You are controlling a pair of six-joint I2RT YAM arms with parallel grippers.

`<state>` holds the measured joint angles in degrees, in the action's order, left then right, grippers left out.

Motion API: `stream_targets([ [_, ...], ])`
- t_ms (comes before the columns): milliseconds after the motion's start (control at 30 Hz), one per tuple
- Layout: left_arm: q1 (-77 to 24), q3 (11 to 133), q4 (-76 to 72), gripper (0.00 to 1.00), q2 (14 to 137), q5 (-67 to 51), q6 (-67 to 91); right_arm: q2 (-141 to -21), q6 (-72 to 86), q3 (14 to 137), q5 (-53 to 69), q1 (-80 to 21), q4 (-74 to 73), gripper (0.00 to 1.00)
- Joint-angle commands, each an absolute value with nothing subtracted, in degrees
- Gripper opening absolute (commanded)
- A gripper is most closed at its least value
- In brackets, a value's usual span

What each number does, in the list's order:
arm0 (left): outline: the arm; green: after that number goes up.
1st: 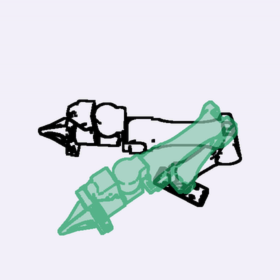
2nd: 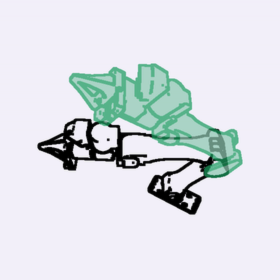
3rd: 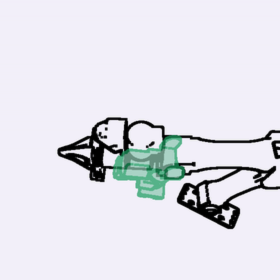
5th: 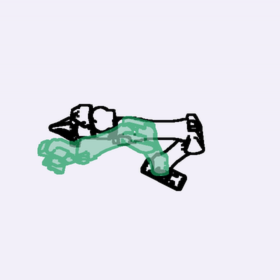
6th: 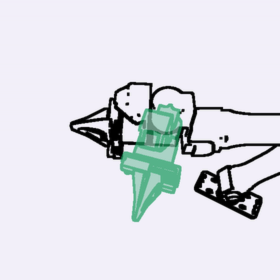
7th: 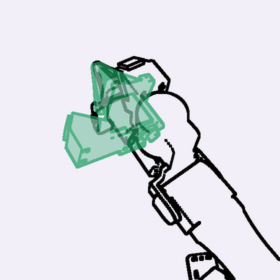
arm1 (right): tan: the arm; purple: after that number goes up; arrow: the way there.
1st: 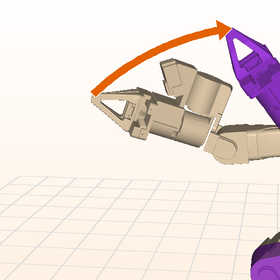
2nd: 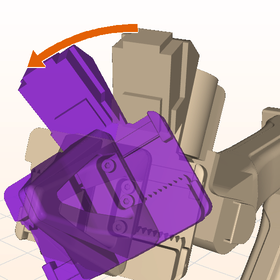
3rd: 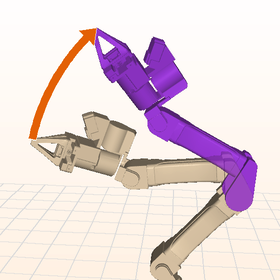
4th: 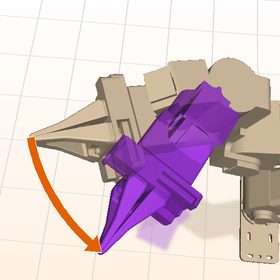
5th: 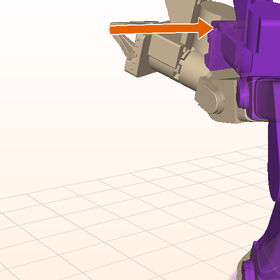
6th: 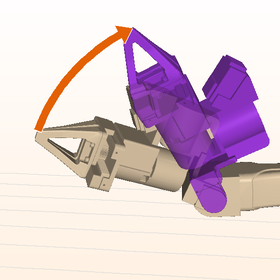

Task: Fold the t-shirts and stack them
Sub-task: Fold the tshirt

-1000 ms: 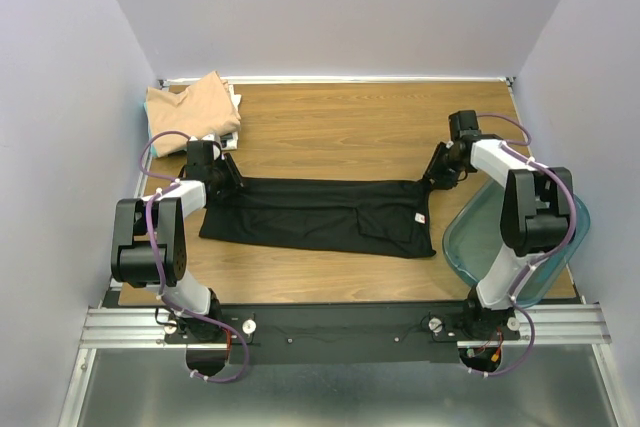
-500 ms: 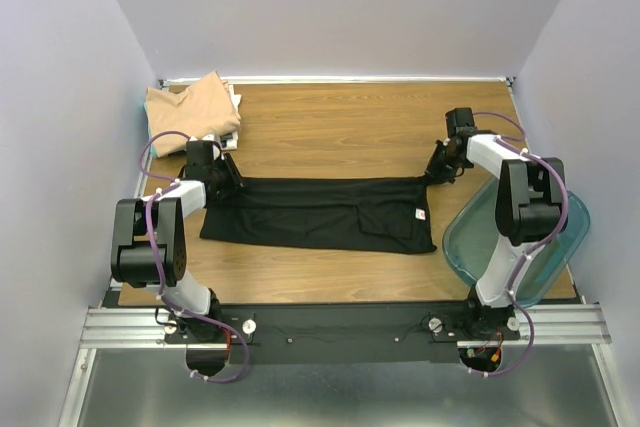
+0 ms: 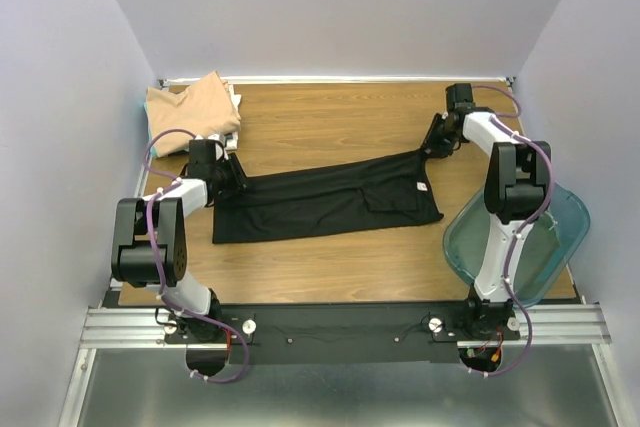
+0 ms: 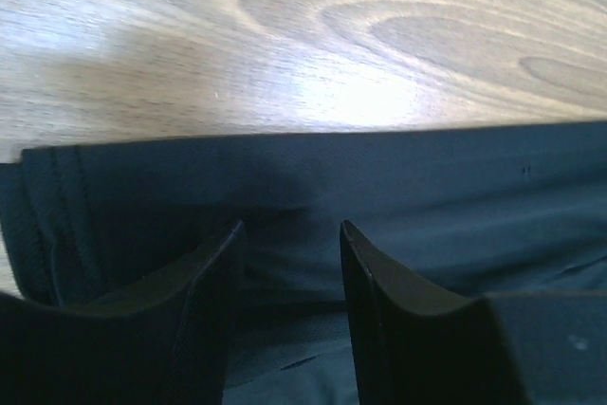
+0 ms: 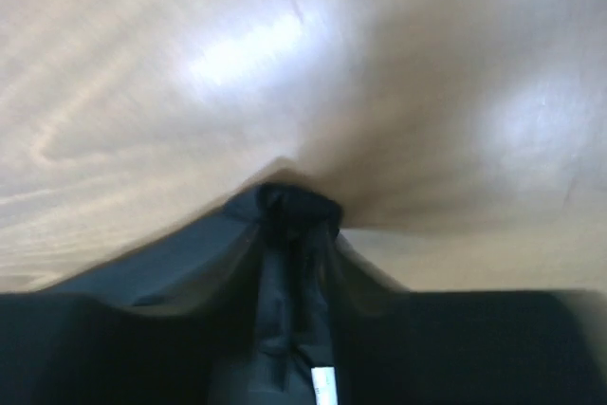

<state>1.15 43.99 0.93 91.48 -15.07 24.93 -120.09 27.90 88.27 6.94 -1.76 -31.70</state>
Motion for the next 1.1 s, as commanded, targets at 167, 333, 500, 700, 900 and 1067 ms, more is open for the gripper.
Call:
stream_targets([
  [167, 0.70, 46.49, 7.29, 0.57, 87.02, -16.70, 23.47, -112.96, 22.85, 92.91, 10.37, -2.89, -33.58, 0.61],
  [333, 0.62, 47.72, 8.08, 0.59, 85.08, -16.61, 23.38, -102.05, 21.80, 82.37, 10.11, -12.20, -33.57, 0.61],
  [500, 0.53, 48.08, 8.26, 0.58, 85.16, -16.43, 23.29, -97.65, 24.07, 73.14, 9.32, -23.54, -33.31, 0.52],
  [700, 0.62, 47.46, 8.35, 0.58, 85.43, -16.61, 23.12, -98.96, 27.42, 66.45, 4.93, -29.62, -30.77, 0.47],
  [900, 0.70, 46.58, 8.70, 0.58, 84.73, -16.17, 22.59, -101.42, 26.63, 66.97, 3.25, -29.71, -29.71, 0.46],
  [1067, 0.62, 45.97, 8.44, 0.58, 84.55, -16.35, 22.94, -103.27, 25.75, 66.88, 3.95, -29.88, -29.36, 0.46],
])
